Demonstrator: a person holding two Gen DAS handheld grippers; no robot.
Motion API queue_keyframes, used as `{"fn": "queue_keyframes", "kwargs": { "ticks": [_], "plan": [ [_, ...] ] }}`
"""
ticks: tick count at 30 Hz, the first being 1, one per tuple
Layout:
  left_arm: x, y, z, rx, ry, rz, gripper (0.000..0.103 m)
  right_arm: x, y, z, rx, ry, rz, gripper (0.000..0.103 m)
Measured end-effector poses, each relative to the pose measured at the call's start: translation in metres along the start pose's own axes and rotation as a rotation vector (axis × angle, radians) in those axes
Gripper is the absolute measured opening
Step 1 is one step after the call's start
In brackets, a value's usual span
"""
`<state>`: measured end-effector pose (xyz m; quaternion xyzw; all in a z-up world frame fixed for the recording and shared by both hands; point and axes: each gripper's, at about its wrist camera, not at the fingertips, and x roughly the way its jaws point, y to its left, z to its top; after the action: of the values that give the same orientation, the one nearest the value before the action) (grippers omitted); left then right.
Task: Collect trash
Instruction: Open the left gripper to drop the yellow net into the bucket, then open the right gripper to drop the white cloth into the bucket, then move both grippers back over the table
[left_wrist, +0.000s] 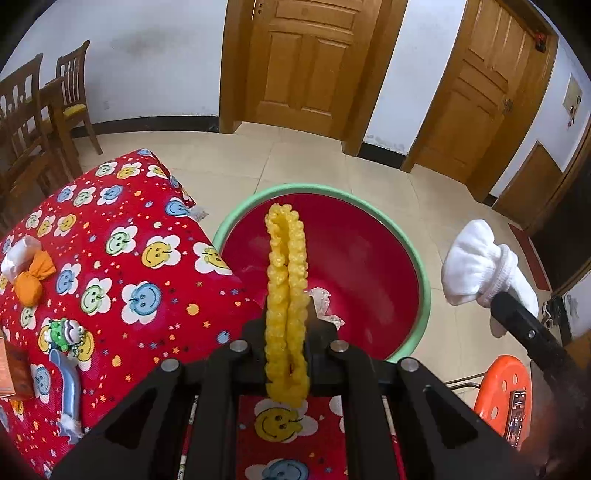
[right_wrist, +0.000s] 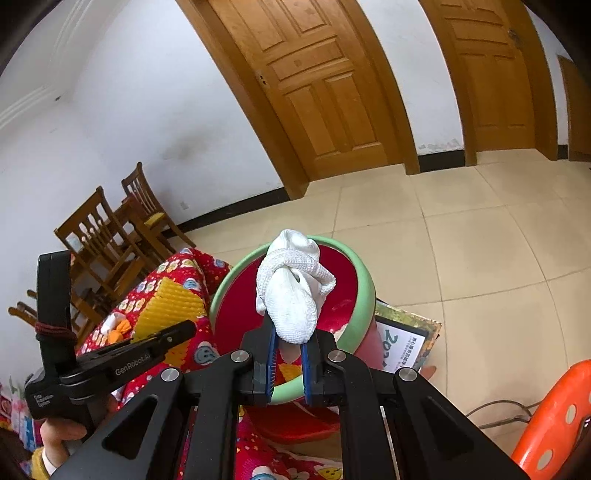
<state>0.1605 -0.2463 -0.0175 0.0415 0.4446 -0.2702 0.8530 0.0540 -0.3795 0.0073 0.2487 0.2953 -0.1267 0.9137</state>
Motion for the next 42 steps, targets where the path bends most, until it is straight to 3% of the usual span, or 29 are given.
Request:
{"fn": "queue_keyframes", "kwargs": {
  "ticks": [3,5,7,16,32,37,42],
  "plan": [
    [0.0,-0.002,0.0,0.005,-0.002,0.004,0.011,0.0,-0.001,0.001,0.005,0.001,-0.002,0.011],
    [0.0,-0.003,-0.001,0.007,0.0,0.009,0.019,0.0,-0.001,0.001,0.008,0.001,-0.003,0.011],
    [-0.001,-0.004,-0.001,0.004,-0.004,0.015,0.038,0.0,-0.003,0.002,0.011,0.002,-0.003,0.011],
    [-0.011,-0.005,-0.002,-0.006,-0.029,0.038,0.068,0.003,-0.008,0.002,0.023,0.005,-0.002,0.011],
    [-0.042,0.03,-0.012,-0.101,-0.055,0.092,0.069,0.044,0.004,0.007,-0.028,0.078,-0.023,0.015],
    [-0.056,0.046,-0.018,-0.14,-0.069,0.117,0.069,0.05,0.005,0.005,0.001,0.096,0.004,0.036],
    [-0.075,0.06,-0.023,-0.173,-0.095,0.138,0.069,0.043,0.01,0.004,0.004,0.085,0.017,0.039]
  ]
}}
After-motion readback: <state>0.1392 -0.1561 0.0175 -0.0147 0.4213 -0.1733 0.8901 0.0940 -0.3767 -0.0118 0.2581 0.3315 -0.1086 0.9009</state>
